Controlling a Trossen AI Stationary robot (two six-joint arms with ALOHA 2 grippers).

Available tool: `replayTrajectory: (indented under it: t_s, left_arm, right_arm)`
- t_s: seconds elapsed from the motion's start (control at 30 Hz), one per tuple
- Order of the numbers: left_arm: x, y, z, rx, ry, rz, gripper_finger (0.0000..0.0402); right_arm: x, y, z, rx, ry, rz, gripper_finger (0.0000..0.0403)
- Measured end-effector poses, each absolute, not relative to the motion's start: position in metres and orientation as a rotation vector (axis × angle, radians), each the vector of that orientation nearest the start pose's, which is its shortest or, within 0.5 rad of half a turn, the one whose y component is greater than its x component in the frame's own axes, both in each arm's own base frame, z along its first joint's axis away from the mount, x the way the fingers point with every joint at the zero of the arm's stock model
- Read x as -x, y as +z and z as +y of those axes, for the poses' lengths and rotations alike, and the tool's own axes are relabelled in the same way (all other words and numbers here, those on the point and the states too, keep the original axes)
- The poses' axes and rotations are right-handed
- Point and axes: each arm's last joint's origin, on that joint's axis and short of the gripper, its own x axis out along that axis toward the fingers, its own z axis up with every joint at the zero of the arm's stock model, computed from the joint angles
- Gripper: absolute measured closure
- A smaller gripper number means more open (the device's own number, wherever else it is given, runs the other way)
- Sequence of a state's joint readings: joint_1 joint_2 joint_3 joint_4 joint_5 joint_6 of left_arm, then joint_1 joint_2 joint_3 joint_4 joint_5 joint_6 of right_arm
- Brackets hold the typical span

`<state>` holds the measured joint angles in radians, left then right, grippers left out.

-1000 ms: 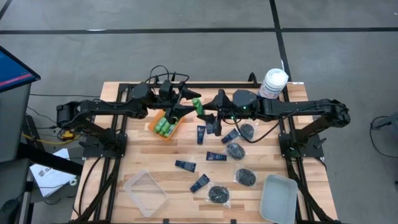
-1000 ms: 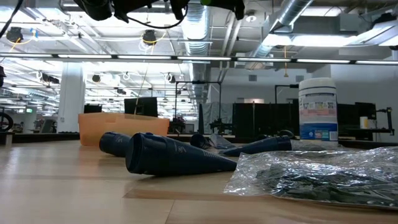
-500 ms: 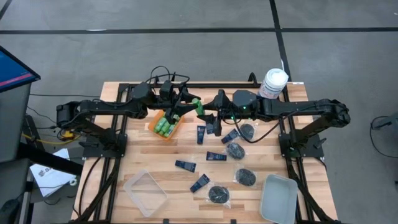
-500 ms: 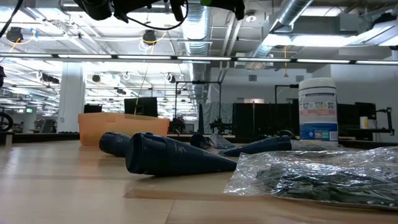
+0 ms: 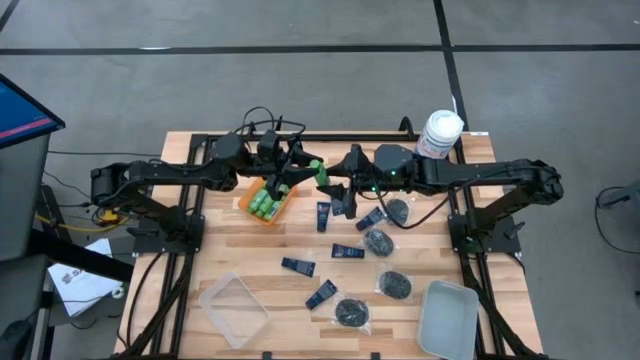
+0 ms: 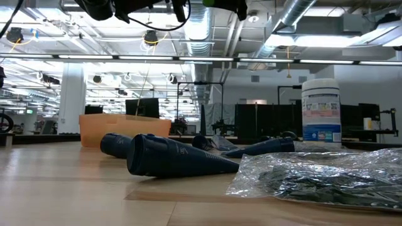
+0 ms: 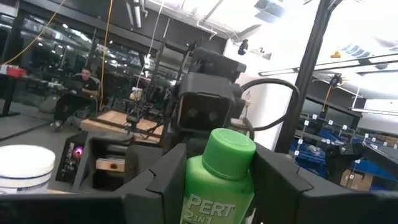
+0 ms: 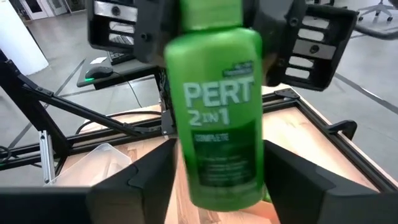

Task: Pick & Place Travel size toiletries
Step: Put the green shampoo bottle into the top orange bin

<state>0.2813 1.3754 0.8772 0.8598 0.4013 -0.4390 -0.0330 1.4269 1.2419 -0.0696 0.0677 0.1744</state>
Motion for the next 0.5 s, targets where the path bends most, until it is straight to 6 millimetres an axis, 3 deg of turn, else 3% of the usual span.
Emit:
replayTrajectory:
  t_s: [0.23, 0.4, 0.5]
  left_arm:
    - [-0.291, 0.330, 0.078, 0.320, -0.191, -0.287, 0.0258]
    - [-0.282, 0.331, 0.087, 0.320, -0.157, -0.226, 0.0258]
    - [-0.268, 0.329, 0.093, 0.315, -0.082, -0.099, 0.0258]
  right_arm:
    - [-0.322, 0.359, -0.010, -0.166, -0.107, 0.243, 0.0130]
    - [-0.308, 0.359, -0.009, -0.176, -0.108, 0.330, 0.0122]
    - [-0.297, 0.359, -0.009, -0.200, -0.116, 0.396, 0.0121]
